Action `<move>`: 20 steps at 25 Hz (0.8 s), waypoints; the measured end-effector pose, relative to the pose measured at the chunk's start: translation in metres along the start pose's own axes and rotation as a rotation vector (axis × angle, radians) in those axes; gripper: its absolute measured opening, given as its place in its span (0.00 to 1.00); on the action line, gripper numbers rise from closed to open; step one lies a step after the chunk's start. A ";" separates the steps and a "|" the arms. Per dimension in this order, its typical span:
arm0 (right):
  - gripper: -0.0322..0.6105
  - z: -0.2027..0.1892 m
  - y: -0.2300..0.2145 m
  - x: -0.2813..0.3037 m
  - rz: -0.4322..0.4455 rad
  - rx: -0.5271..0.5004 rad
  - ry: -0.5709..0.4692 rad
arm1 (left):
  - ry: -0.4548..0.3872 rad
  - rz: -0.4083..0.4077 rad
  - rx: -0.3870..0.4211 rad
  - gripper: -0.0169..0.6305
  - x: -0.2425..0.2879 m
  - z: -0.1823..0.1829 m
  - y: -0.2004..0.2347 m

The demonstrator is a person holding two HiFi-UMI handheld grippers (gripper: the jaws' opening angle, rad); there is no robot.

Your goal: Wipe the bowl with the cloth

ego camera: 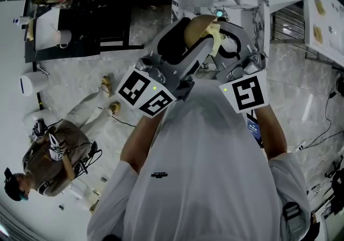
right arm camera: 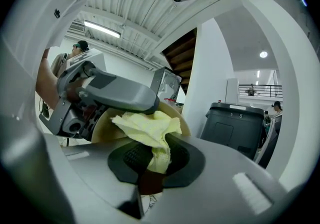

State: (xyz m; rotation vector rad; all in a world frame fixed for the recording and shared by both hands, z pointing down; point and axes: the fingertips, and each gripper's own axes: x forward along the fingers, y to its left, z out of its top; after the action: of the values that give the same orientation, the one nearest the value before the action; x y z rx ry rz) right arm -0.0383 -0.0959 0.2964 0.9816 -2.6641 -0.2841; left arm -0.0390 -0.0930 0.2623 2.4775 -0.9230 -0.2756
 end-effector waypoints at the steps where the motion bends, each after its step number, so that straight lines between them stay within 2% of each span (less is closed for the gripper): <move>1: 0.12 -0.002 0.000 0.001 0.001 0.002 0.010 | -0.001 0.001 0.001 0.45 0.000 0.001 0.000; 11: 0.11 -0.014 0.008 0.000 0.044 0.009 0.082 | -0.001 0.005 0.000 0.45 0.004 0.004 0.002; 20: 0.11 -0.010 0.019 -0.003 0.100 0.014 0.070 | 0.022 0.000 0.005 0.45 0.012 0.000 0.000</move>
State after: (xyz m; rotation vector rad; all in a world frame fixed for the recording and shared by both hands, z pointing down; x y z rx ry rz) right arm -0.0439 -0.0804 0.3102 0.8432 -2.6446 -0.2067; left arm -0.0297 -0.1013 0.2625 2.4802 -0.9155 -0.2456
